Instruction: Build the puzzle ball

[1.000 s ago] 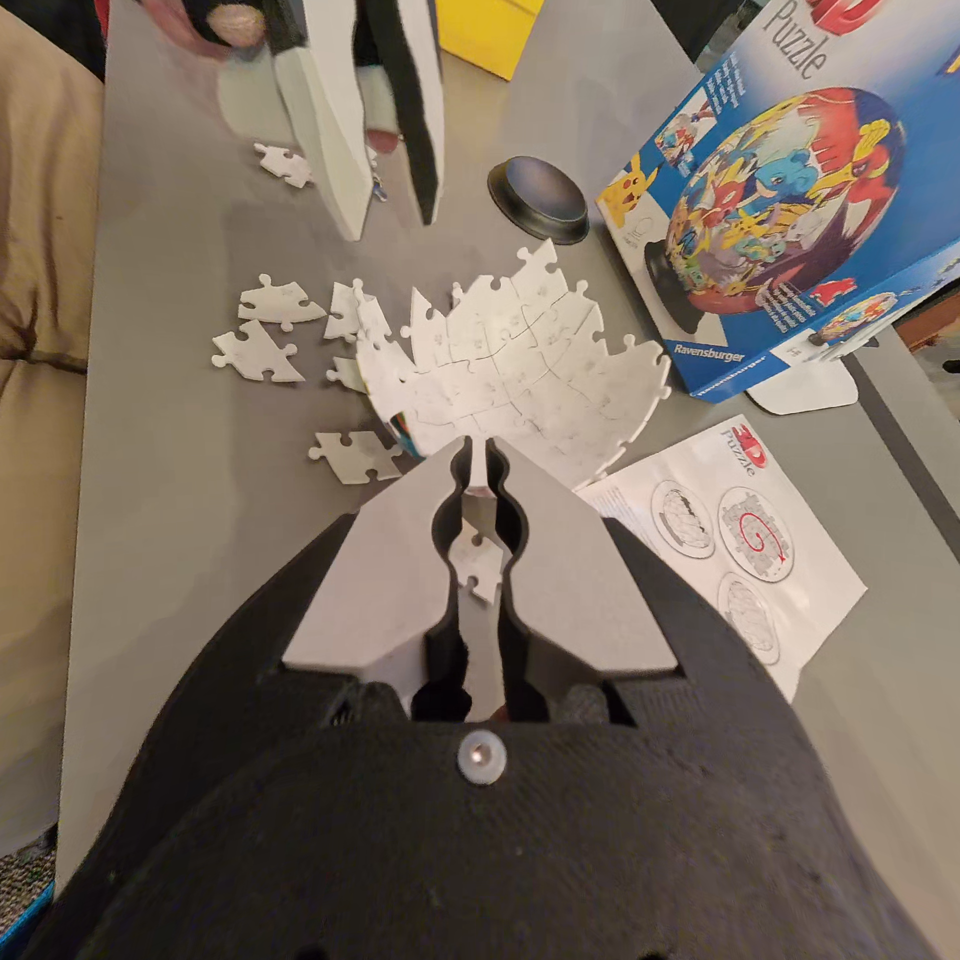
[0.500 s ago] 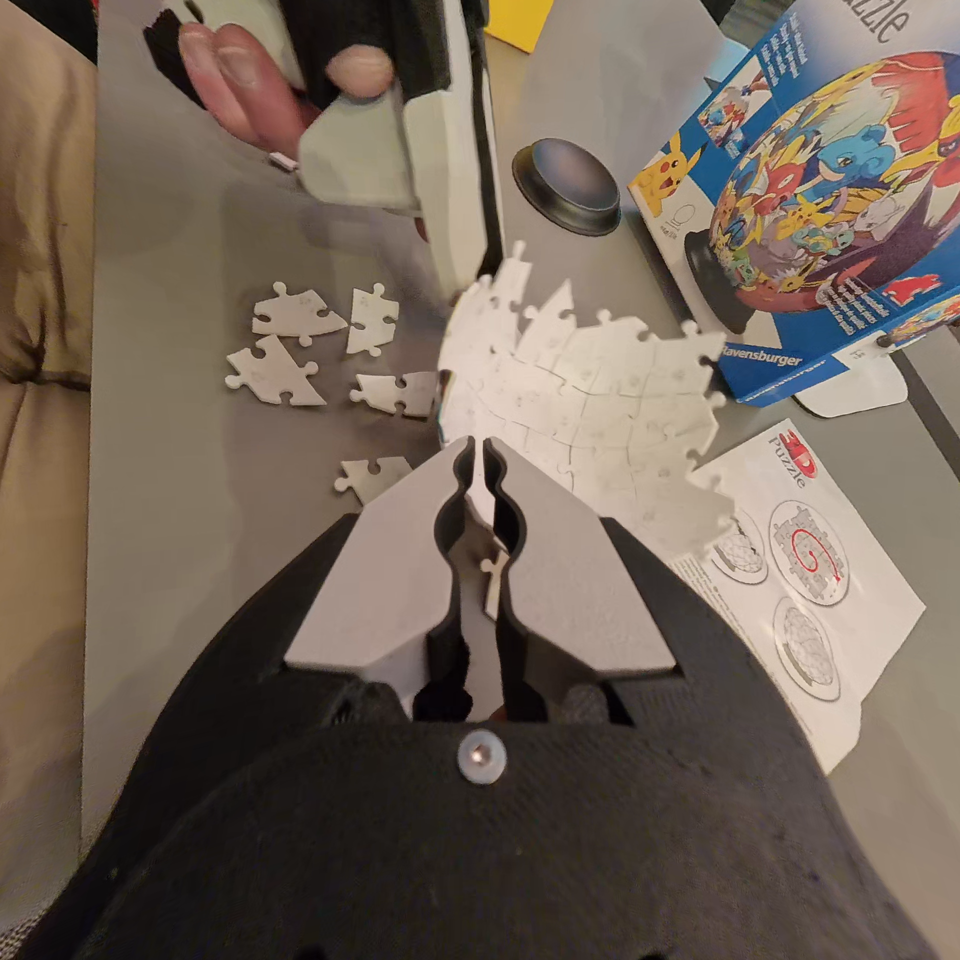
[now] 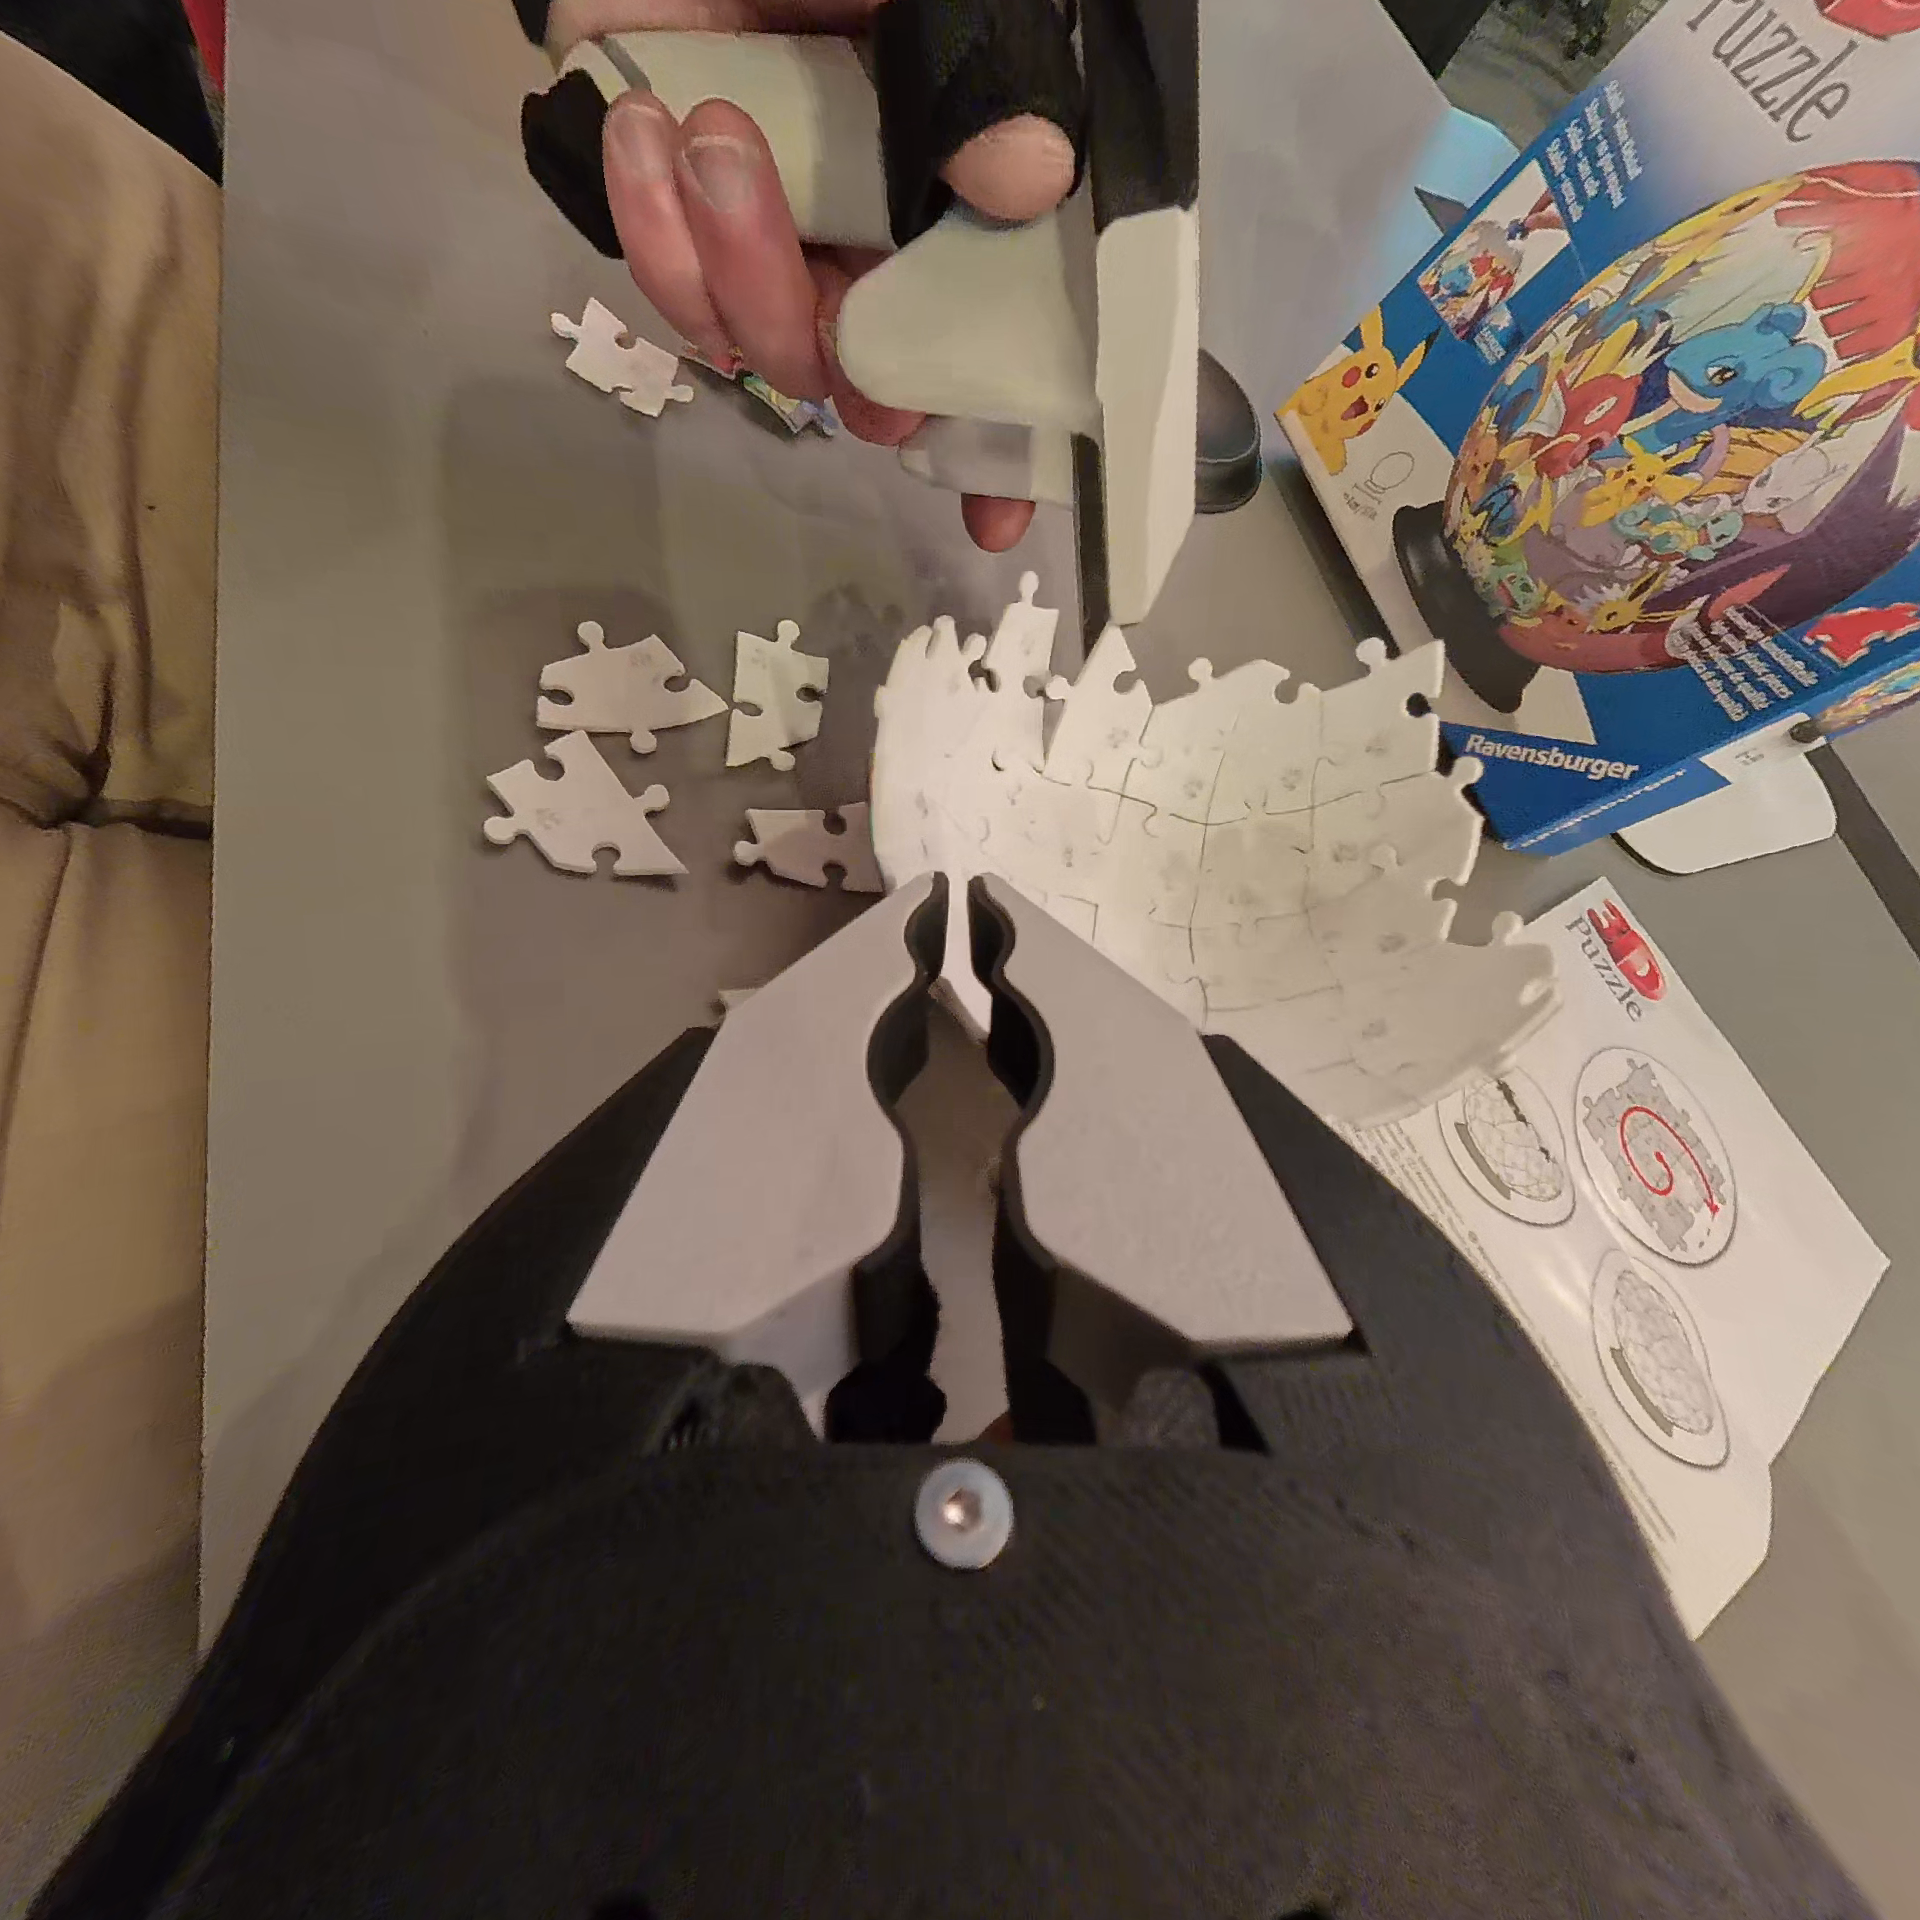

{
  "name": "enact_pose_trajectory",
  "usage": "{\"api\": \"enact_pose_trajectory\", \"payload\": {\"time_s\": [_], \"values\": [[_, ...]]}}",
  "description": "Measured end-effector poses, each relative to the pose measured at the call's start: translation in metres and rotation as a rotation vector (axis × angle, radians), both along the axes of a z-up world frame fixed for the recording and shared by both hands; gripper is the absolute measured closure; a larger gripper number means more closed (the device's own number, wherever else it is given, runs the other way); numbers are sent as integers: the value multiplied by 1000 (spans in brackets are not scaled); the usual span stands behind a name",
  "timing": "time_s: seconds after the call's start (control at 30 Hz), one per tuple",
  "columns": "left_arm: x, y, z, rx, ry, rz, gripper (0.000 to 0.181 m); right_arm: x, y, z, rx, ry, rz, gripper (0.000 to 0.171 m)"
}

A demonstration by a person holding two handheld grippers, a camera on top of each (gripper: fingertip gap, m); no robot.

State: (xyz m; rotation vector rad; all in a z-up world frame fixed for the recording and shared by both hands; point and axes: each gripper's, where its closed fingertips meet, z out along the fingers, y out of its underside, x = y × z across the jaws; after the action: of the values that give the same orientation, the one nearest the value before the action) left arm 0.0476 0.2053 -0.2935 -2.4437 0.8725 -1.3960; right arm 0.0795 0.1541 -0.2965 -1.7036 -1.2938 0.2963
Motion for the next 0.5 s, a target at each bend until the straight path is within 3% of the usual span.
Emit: {"api": "enact_pose_trajectory", "payload": {"time_s": [0.17,0.5], "values": [[-20,6,5,45,69,52,116,-1,-1,-1,7,-6,-4,170],[0,6,-8,56,169,-70,119,-10,-1,-5,16,-19,9,170]]}}
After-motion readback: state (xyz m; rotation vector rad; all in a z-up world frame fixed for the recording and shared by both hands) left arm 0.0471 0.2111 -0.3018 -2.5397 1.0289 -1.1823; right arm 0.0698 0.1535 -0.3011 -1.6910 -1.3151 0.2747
